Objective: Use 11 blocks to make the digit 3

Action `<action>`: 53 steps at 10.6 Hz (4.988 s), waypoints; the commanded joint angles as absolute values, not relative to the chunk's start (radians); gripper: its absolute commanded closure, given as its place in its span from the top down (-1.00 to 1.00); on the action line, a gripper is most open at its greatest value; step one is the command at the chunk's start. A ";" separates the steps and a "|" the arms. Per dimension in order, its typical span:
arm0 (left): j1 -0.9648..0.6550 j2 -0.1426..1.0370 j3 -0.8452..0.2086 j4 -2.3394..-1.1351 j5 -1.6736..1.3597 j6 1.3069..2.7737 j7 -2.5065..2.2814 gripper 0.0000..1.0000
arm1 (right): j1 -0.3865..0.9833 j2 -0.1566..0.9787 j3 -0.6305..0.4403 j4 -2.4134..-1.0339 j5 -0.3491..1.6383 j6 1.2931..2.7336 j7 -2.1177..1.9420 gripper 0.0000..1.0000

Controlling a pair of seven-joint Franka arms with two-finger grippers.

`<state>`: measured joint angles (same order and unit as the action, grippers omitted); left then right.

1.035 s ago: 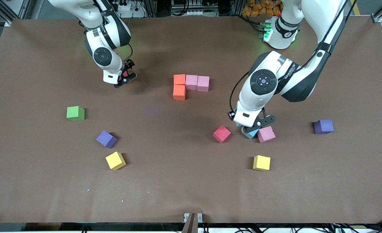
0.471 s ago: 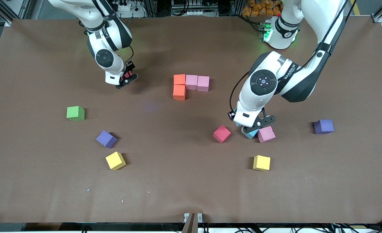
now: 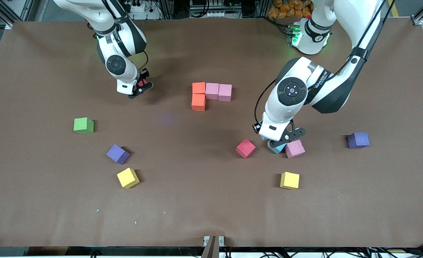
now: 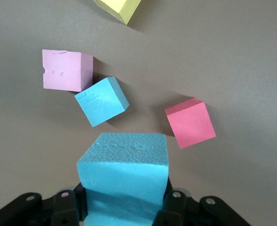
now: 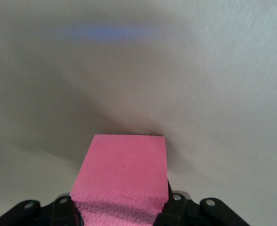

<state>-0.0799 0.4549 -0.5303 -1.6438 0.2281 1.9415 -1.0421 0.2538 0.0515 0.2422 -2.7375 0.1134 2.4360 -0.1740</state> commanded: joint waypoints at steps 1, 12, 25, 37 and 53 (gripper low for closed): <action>-0.078 0.459 -0.534 -1.628 0.250 1.924 -1.029 -0.98 | 0.256 0.044 0.244 -2.672 0.138 2.425 -0.183 -0.82; -0.075 0.459 -0.532 -1.628 0.250 1.924 -1.026 -0.98 | 0.301 0.287 0.244 -2.088 0.051 2.096 0.217 -1.00; -0.075 0.460 -0.531 -1.631 0.245 1.924 -1.035 -1.00 | 0.462 0.653 0.224 -1.612 0.057 2.069 0.701 -1.00; -0.086 0.489 -0.531 -1.654 0.230 1.885 -1.088 -1.00 | 0.520 0.704 0.245 -1.664 0.066 2.178 0.735 -1.00; -0.087 0.511 -0.532 -1.640 0.192 1.887 -1.085 -1.00 | 0.505 0.699 0.264 -1.693 0.067 2.168 0.701 -1.00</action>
<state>-0.0833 0.5073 -0.5294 -1.6531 0.2054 1.8998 -1.0709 0.5182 0.7092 0.2560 -1.6684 0.0715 2.1707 0.7171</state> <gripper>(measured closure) 0.449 0.445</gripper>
